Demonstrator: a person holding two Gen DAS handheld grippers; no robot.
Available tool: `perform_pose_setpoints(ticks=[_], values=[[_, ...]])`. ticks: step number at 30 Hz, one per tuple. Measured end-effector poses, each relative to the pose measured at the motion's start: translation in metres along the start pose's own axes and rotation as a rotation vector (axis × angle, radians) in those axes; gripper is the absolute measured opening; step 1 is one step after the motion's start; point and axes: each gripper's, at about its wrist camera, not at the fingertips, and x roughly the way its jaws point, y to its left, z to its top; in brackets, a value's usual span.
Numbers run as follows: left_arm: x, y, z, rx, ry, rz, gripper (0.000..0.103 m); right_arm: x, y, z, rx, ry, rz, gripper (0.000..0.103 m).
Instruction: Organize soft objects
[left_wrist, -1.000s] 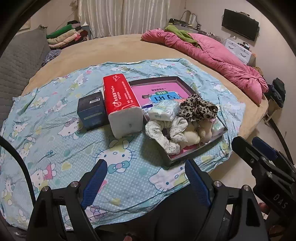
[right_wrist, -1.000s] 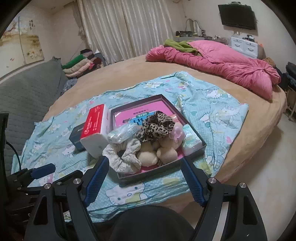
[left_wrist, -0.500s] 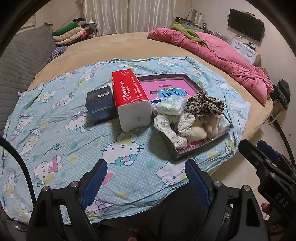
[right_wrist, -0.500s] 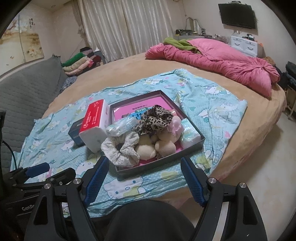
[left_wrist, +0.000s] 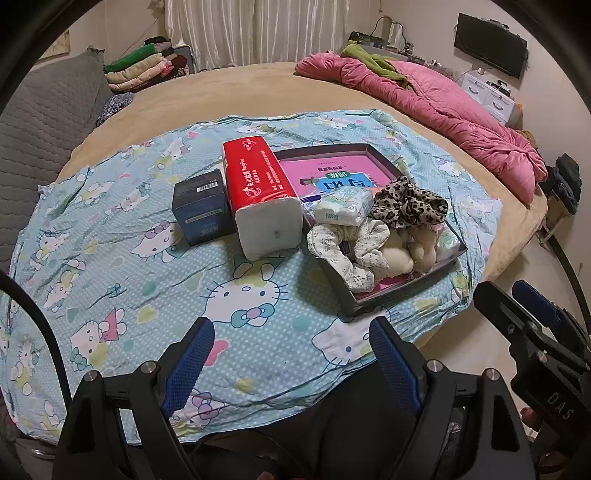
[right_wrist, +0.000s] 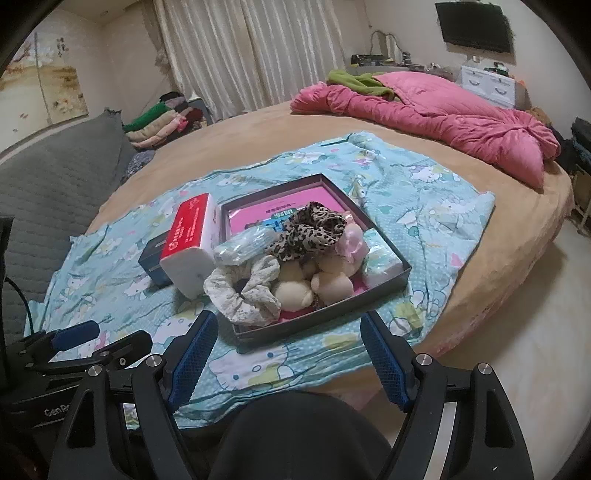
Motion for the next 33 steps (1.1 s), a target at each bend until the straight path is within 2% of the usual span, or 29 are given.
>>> perform_pose_setpoints(ticks=[33], values=[[0.0031,-0.0024,-0.0010,0.008,0.006,0.001,0.085,0.0024,-0.0004,-0.0027,-0.007,0.008,-0.018,0.081]])
